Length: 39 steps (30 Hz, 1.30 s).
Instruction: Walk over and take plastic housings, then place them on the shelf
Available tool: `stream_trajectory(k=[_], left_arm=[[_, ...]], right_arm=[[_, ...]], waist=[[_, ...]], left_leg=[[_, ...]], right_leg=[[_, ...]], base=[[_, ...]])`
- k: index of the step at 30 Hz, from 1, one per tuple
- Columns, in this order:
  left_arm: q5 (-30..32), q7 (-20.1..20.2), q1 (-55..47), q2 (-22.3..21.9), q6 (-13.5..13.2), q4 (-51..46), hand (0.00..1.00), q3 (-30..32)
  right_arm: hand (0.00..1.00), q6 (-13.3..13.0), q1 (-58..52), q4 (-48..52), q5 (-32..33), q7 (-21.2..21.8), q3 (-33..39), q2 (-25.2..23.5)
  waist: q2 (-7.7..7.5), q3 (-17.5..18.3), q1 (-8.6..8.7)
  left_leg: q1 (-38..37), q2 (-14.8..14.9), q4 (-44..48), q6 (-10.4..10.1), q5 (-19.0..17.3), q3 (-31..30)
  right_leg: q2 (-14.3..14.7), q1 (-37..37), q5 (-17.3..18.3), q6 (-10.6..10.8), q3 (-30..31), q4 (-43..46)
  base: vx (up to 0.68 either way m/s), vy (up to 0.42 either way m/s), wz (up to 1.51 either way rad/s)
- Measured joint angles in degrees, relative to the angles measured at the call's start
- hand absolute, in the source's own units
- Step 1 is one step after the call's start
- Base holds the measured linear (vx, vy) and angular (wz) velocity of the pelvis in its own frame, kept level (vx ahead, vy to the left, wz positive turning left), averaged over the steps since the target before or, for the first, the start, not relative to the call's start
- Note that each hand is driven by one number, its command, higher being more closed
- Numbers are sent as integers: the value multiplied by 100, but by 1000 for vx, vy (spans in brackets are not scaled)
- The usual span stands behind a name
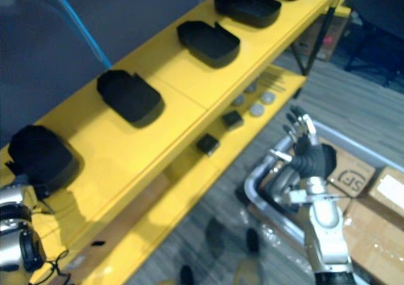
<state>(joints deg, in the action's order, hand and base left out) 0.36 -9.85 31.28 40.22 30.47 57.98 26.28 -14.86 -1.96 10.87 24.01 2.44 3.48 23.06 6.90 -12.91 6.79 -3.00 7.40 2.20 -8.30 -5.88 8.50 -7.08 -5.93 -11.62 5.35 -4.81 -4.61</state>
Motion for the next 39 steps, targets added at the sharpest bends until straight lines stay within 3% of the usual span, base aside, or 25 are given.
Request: stream_trajectory(k=[1, 2, 11, 18, 22, 27, 33, 39], left_arm=[[26, 6, 0, 0, -6, 9, 100, 0], [26, 23, 0, 0, -18, 11, 0, 0], [-90, 129, -35, 2, -165, 78, 0, -8], [-945, 119, -206, -2, -515, 69, 0, -151], [-1130, 72, -214, -22, -848, 39, 0, -291], [-1173, -331, -342, -27, -1246, -515, 0, -449], [-1405, -518, -875, -142, -1848, -1821, 0, -447], [-1808, -558, -1844, -803, -2537, -3437, 0, -30]], right_arm=[[0, 1, 1, 0, -1, 2, -70, -3], [0, 3, 0, 0, -1, 3, -119, -12], [0, 4, -1, -6, -1, 0, -138, -23], [0, -12, -8, -51, -2, -10, -132, -148], [0, -87, 5, -63, -2, -44, -147, -263], [0, -283, 44, -109, -5, -357, -176, -320], [0, -399, 213, -301, -72, -688, -270, -321], [0, -464, 442, -301, -236, -795, -176, -366]], waist=[[-3, 1, -11], [-2, 1, -19], [-8, 8, -36], [-27, 172, -44], [-172, 324, -152], [-306, 448, -300], [-240, 590, -472], [-191, 784, -658]], left_leg=[[0, 0, 4, 0, 0, -3], [1, 0, 13, 0, 0, -5], [3, 2, 39, -1, 0, -8], [3, 5, 37, 0, 1, -134], [8, 11, 36, -2, 4, -225], [18, -6, 33, -2, 27, -306], [22, -11, 30, -5, 60, -491], [18, 6, 23, 0, 67, -581]], right_leg=[[-1, 4, -1, 1, -1, 0], [-2, 9, -1, 1, -2, 0], [-3, 25, -1, 2, -9, -1], [-19, 118, 0, 5, -139, -3], [-32, 184, 25, 7, -246, -6], [-73, 227, 31, 1, -318, -7], [-95, 346, 43, -6, -536, -12], [-104, 463, 113, 5, -721, -52]], base=[[0, 0, 0], [0, 0, 0], [0, 0, 0], [7, 0, 8], [-2, -3, 13], [0, 7, 9], [3, -6, 17], [-15, -8, 13]])
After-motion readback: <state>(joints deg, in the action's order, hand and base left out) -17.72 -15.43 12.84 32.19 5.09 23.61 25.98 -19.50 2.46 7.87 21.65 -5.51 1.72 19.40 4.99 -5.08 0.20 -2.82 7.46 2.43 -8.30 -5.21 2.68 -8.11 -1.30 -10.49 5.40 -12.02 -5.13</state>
